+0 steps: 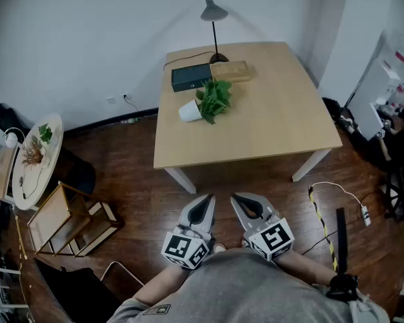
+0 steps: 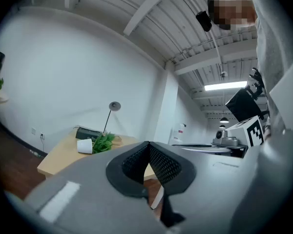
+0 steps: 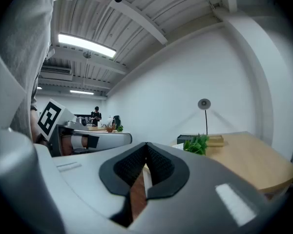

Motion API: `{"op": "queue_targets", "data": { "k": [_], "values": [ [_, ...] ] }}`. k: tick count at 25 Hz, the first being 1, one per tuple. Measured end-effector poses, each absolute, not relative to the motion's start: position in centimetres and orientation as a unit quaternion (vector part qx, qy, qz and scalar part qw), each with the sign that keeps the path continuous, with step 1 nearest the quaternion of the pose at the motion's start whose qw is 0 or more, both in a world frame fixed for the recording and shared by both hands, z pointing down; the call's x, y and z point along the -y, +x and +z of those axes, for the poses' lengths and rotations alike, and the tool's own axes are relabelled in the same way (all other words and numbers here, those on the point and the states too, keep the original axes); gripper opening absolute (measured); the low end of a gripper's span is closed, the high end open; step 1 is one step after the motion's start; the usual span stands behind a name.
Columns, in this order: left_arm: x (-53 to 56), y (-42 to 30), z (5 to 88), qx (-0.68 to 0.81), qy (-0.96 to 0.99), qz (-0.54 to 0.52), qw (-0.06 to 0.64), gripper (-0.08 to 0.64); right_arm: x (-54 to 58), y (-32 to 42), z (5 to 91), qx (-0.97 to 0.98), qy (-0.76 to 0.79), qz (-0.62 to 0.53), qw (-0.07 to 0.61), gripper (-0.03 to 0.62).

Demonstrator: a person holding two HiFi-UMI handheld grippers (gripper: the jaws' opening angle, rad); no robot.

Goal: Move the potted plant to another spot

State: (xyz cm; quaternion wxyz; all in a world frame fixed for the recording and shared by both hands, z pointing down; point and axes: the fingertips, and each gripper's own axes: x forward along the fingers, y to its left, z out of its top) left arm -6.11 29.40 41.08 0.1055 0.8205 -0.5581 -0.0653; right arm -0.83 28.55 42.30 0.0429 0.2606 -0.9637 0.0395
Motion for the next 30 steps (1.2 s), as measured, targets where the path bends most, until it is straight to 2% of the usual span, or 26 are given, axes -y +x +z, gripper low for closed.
{"op": "queue_targets", "data": {
  "k": [18, 30],
  "values": [
    [-27.7, -11.9, 43.9, 0.553, 0.819, -0.067, 0.138, 0.000, -26.8, -6.4, 44.8, 0.956, 0.278, 0.068, 0.063, 0.006],
    [-13.5, -15.3, 44.1, 0.580, 0.801, -0.052, 0.137, 0.000, -12.3, -9.6, 45.2, 0.962, 0.258, 0.081, 0.050, 0.006]
  ]
}}
